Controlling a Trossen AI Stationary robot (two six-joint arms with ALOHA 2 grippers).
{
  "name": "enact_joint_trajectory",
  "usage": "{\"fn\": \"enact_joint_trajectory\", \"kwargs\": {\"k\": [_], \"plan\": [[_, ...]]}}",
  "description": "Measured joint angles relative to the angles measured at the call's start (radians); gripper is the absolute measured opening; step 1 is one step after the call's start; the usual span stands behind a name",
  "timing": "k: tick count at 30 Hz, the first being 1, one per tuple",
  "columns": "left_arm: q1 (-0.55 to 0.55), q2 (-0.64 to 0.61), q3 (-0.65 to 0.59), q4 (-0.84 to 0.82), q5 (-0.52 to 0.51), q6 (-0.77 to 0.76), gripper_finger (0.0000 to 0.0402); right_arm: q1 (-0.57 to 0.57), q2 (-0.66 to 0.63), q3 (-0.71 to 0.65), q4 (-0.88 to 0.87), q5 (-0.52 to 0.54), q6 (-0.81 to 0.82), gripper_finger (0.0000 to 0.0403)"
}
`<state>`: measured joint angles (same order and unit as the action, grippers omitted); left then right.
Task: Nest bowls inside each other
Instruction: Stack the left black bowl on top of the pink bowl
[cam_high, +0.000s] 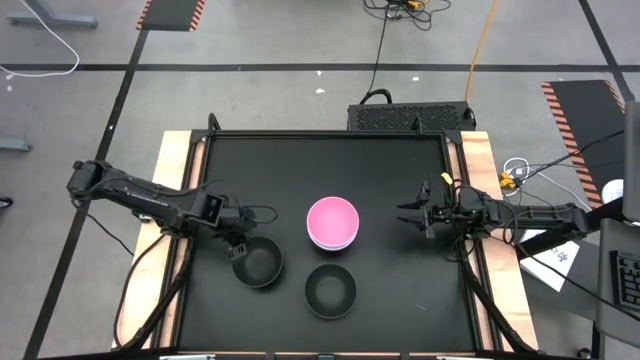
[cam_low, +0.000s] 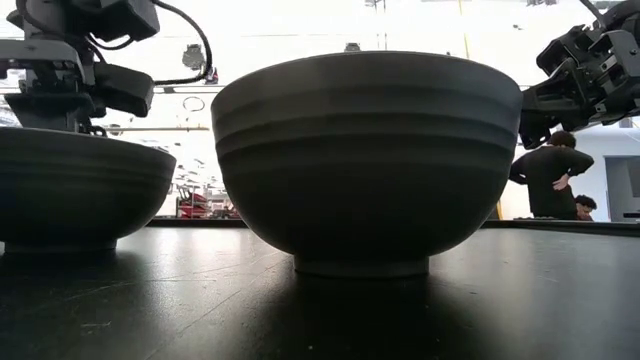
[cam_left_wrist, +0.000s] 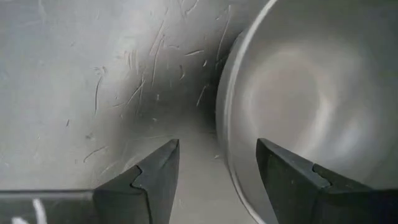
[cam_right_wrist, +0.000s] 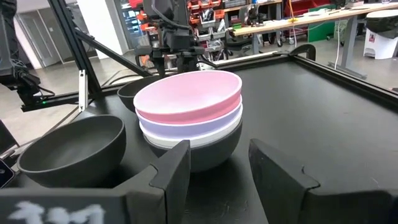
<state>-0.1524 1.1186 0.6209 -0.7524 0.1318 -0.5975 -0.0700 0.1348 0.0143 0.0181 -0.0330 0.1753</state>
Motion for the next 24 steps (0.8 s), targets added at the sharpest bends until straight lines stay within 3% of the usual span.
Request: {"fn": "enact_joint_trajectory", "kwargs": {"k": [8, 11, 16, 24], "plan": [[0.0, 0.065, 0.0, 0.029, -0.008, 0.041, 0.0196, 0.0, 0.002, 0.0, 0.0, -0.002, 0.0, 0.0155], [0.0, 0.07, 0.0, 0.044, -0.009, 0.082, 0.0143, 0.0, 0.005, 0.0, 0.0, -0.002, 0.0, 0.0155], [0.0, 0.069, 0.0, 0.059, 0.002, 0.178, 0.0018, 0.0, 0.012, 0.0, 0.0, -0.002, 0.0, 0.0155], [0.001, 0.056, 0.0, 0.124, -0.001, 0.244, 0.0007, 0.0, 0.013, 0.0, 0.001, -0.002, 0.0, 0.0155]]}}
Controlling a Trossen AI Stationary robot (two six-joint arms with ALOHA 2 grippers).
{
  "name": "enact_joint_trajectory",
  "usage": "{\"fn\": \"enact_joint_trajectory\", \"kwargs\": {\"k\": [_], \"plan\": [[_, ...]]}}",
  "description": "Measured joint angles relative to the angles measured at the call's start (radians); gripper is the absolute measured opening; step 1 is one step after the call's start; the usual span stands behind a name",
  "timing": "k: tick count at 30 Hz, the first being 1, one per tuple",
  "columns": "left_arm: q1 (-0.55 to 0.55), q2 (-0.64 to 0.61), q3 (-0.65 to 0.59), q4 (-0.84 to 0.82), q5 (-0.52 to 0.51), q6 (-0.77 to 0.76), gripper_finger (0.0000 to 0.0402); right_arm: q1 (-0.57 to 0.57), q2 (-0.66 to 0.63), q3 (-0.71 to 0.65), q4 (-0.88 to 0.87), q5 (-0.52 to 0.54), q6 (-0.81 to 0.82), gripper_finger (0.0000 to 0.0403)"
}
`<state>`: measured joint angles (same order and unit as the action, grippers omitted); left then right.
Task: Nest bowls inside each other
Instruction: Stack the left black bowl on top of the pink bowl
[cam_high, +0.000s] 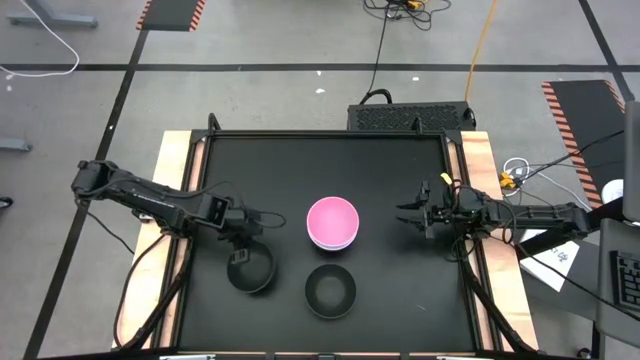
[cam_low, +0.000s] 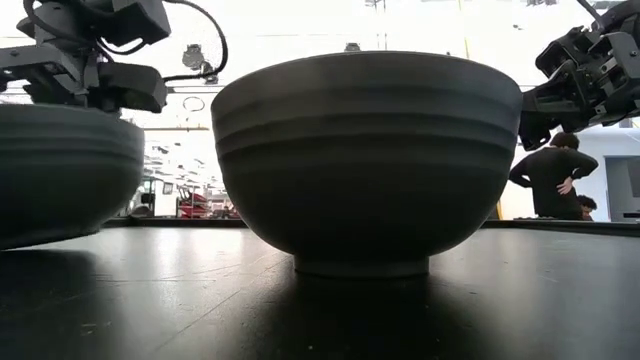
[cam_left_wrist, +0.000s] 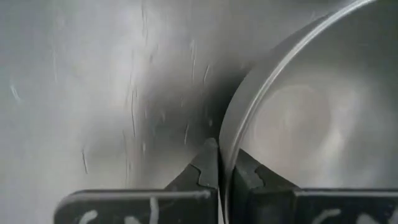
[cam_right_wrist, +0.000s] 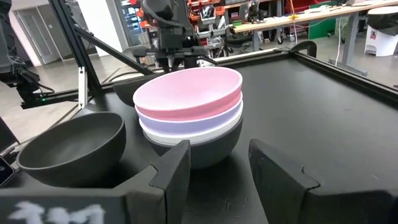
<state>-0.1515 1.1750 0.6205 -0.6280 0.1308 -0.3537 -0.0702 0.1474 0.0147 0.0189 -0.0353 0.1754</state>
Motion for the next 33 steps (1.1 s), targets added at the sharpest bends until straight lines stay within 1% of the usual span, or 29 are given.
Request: {"fn": "enact_joint_trajectory", "kwargs": {"k": [5, 9, 12, 15, 18, 20, 24, 27, 29, 33], "plan": [[0.001, -0.023, 0.016, 0.115, -0.008, 0.078, 0.0005, 0.0, 0.002, 0.0, 0.0, 0.0, 0.0, 0.0155], [0.018, -0.038, 0.053, 0.186, -0.008, 0.153, 0.0005, 0.0, 0.006, 0.0, 0.0, 0.0, 0.007, 0.0155], [0.045, -0.041, 0.108, 0.222, -0.006, 0.222, 0.0004, 0.0, 0.007, 0.0, 0.0, 0.0, 0.008, 0.0155], [0.081, -0.025, 0.181, 0.215, 0.011, 0.273, 0.0004, 0.0, 0.008, 0.0, 0.0, 0.0, 0.008, 0.0155], [0.132, 0.012, 0.283, 0.178, 0.028, 0.334, 0.0004, 0.0, 0.009, 0.0, 0.0, 0.0, 0.008, 0.0155], [0.17, 0.053, 0.372, 0.142, 0.046, 0.365, 0.0004, 0.0, 0.009, 0.0, 0.0, 0.0, 0.008, 0.0155], [0.233, 0.175, 0.573, -0.012, 0.098, 0.423, 0.0003, 0.0, 0.012, 0.0, 0.0, 0.0, 0.014, 0.0155], [0.248, 0.285, 0.715, -0.111, 0.104, 0.461, 0.0003, 0.0, 0.015, 0.0, 0.0, 0.0, 0.022, 0.0155], [0.25, 0.355, 0.805, -0.145, 0.106, 0.491, 0.0003, 0.0, 0.016, 0.0, 0.0, 0.0, 0.023, 0.0155], [0.254, 0.499, 0.99, -0.283, 0.101, 0.559, 0.0003, 0.0, 0.02, 0.0, 0.0, 0.001, 0.036, 0.0155]]}}
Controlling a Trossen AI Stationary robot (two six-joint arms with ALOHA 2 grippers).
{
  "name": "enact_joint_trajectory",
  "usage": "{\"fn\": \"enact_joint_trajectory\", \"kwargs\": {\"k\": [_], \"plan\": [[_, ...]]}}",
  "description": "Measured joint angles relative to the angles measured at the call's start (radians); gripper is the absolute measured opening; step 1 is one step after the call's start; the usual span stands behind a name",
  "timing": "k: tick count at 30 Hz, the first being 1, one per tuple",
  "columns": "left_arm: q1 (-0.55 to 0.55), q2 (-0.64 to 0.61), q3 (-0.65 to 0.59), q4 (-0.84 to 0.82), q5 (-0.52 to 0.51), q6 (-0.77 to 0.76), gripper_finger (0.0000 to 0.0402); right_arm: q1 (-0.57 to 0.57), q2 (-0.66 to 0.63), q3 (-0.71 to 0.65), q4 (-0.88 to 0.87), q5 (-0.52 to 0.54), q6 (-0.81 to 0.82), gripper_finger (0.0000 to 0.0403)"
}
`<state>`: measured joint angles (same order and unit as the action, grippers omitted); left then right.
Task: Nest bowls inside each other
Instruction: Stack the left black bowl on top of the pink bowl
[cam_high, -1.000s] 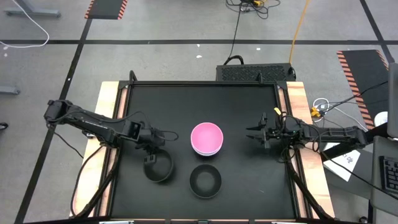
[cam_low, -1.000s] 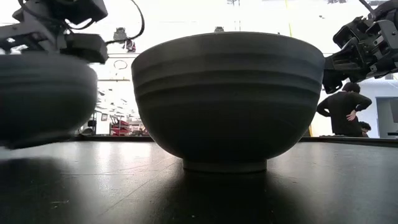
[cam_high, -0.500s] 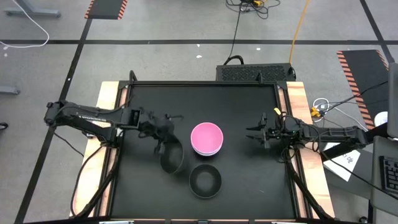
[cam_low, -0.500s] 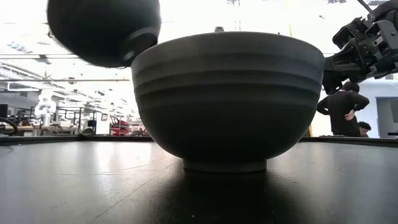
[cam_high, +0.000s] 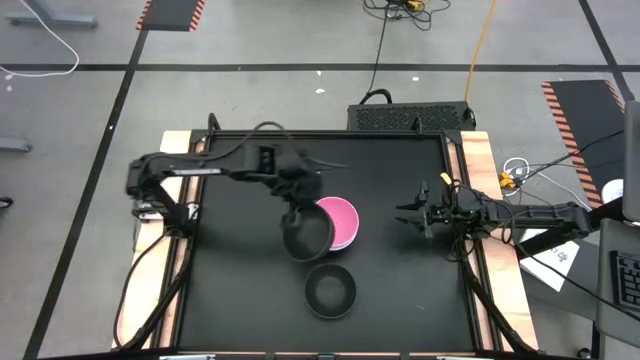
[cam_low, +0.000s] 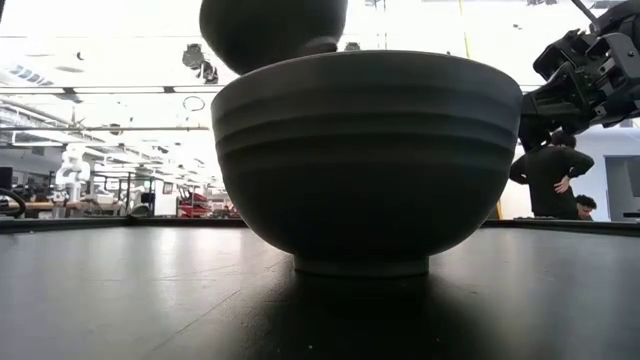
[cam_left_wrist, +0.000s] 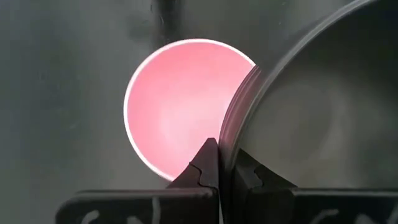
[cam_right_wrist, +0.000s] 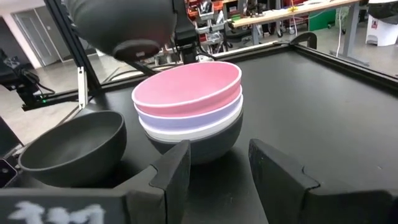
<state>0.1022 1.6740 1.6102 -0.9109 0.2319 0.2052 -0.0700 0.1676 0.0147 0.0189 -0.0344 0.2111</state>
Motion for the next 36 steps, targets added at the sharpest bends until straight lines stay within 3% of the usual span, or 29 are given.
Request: {"fn": "enact_joint_trajectory", "kwargs": {"k": [9, 15, 24, 36], "plan": [[0.041, 0.247, 0.322, -0.18, -0.031, 0.042, 0.0003, 0.0, 0.004, 0.0, 0.0, 0.003, 0.014, 0.0155], [0.078, 0.367, 0.447, -0.218, -0.032, 0.059, 0.0004, 0.0, 0.006, 0.0, 0.0, 0.003, 0.013, 0.0155], [0.095, 0.438, 0.463, -0.365, -0.106, 0.035, 0.0003, 0.0, 0.014, 0.0, 0.0, 0.004, 0.005, 0.0155], [0.084, 0.443, 0.46, -0.357, -0.065, 0.033, 0.0003, 0.0, 0.014, 0.0, 0.004, 0.004, -0.013, 0.0155]]}}
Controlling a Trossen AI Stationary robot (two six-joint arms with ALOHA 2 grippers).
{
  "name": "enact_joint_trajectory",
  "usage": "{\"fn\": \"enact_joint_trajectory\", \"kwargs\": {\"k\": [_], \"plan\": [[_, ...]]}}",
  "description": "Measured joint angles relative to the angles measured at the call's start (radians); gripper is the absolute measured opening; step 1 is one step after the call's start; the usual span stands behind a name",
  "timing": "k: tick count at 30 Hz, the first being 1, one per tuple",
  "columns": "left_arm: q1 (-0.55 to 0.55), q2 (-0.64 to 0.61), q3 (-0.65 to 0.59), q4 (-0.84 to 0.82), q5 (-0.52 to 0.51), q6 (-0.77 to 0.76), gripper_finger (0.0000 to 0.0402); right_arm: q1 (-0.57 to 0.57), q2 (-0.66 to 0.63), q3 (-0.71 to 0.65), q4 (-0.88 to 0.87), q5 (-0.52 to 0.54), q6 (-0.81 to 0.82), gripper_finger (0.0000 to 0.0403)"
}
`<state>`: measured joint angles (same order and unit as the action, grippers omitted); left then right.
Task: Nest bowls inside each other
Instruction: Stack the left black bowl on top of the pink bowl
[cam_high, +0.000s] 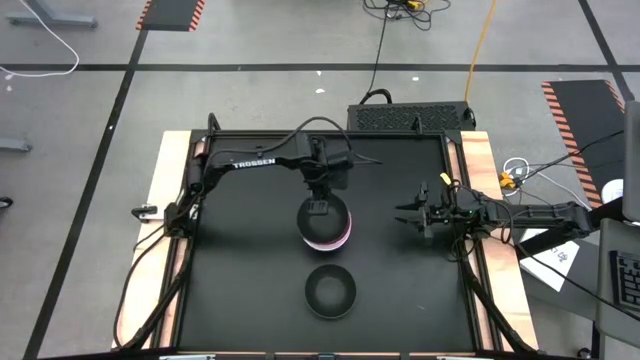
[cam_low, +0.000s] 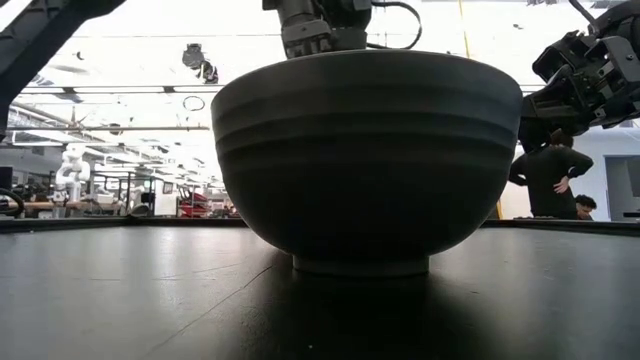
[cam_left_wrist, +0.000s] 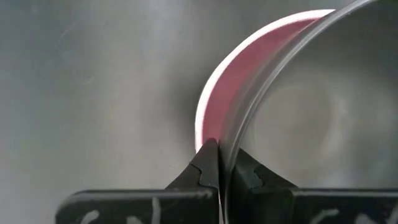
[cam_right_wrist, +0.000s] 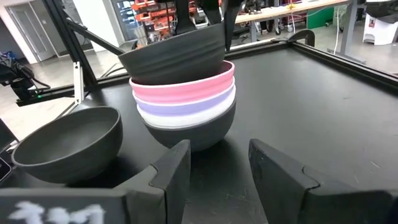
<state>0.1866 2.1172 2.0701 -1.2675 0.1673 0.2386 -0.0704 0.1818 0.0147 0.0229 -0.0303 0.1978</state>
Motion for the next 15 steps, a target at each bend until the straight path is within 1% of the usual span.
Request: {"fn": "enact_joint_trajectory", "kwargs": {"k": [3, 6, 9, 15], "plan": [[-0.004, 0.008, -0.001, 0.01, 0.035, 0.008, 0.0003, 0.0, 0.0, 0.0, 0.001, 0.0, 0.003, 0.0155], [-0.009, 0.025, -0.001, 0.012, 0.043, 0.004, 0.0003, 0.0, 0.0, 0.0, 0.001, 0.0, 0.006, 0.0155], [-0.012, 0.054, -0.001, -0.008, 0.045, -0.013, 0.0003, 0.0, 0.002, 0.0, 0.001, 0.0, 0.007, 0.0155], [-0.031, 0.068, 0.002, -0.018, 0.027, -0.03, 0.0002, 0.0, 0.016, 0.0, 0.003, 0.0, 0.011, 0.0155]]}}
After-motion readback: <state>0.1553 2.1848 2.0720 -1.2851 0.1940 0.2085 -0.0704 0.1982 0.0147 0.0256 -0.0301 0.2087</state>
